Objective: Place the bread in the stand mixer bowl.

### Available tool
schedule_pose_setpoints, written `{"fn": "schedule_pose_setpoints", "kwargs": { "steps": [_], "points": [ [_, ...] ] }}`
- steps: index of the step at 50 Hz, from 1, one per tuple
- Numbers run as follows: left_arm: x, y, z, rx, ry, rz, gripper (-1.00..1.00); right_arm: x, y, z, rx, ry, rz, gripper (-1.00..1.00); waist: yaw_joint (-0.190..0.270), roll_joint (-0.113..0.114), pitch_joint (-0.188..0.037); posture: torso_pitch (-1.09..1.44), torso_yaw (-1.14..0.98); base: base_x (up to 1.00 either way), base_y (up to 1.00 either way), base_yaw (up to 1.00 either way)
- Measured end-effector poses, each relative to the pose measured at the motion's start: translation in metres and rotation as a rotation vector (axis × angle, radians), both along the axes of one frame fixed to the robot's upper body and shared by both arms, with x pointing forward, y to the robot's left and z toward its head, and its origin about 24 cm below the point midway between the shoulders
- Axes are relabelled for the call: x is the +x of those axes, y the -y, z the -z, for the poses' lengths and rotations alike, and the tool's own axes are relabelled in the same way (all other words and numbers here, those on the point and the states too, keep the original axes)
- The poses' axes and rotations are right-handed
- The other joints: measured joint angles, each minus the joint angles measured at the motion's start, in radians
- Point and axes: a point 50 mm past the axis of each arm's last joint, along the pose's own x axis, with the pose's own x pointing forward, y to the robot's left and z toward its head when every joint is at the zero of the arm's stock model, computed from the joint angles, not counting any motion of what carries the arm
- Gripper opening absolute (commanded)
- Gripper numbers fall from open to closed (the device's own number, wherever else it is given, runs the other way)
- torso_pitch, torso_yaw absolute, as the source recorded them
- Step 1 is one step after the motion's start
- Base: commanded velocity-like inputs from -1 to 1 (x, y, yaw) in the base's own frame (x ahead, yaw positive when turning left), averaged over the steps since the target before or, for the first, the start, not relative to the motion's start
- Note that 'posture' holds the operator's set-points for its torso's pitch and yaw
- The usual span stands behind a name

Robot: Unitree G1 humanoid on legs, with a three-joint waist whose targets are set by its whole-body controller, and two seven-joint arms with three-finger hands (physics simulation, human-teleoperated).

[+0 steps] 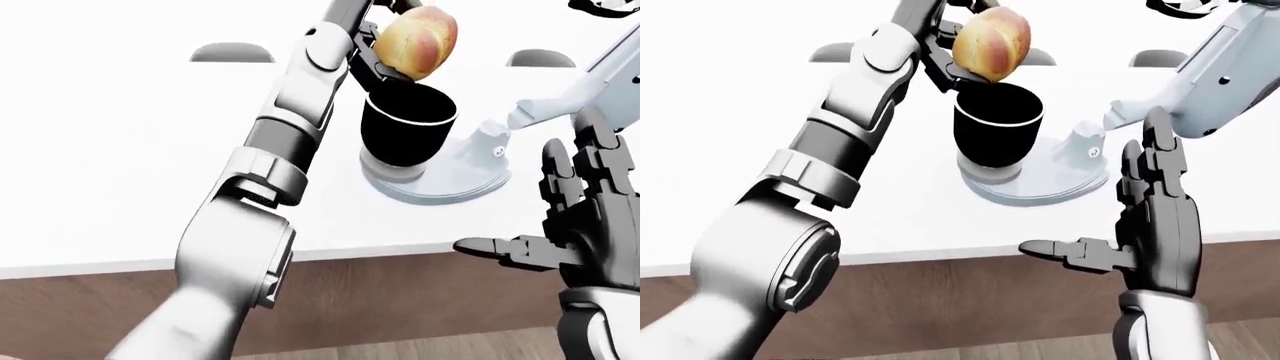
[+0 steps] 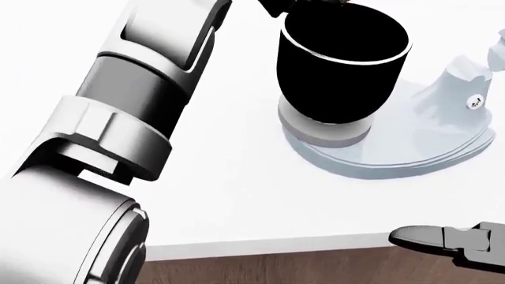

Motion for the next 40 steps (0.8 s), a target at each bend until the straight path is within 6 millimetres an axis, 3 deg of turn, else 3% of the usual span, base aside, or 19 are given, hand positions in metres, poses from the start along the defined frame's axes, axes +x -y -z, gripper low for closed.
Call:
{"fn": "schedule_pose_setpoints", "kwargs": {
  "steps": [26,40],
  "points": [
    [0.001,0.014,0.015,0.011,-0.024,0.013,-1.0,0.0,0.0,-0.001,0.004,0.006,-0.006,1.0,0.0,-0.005,-0.002,0.0,0.0,0.0,0.0,0.0],
    [-0.001,0.02,0.012,-0.02,0.009,0.018,-1.0,0.0,-0.001,-0.001,0.005,0.009,-0.008,1.0,-0.001,-0.006,-0.004,0.0,0.0,0.0,0.0,0.0]
  ]
}}
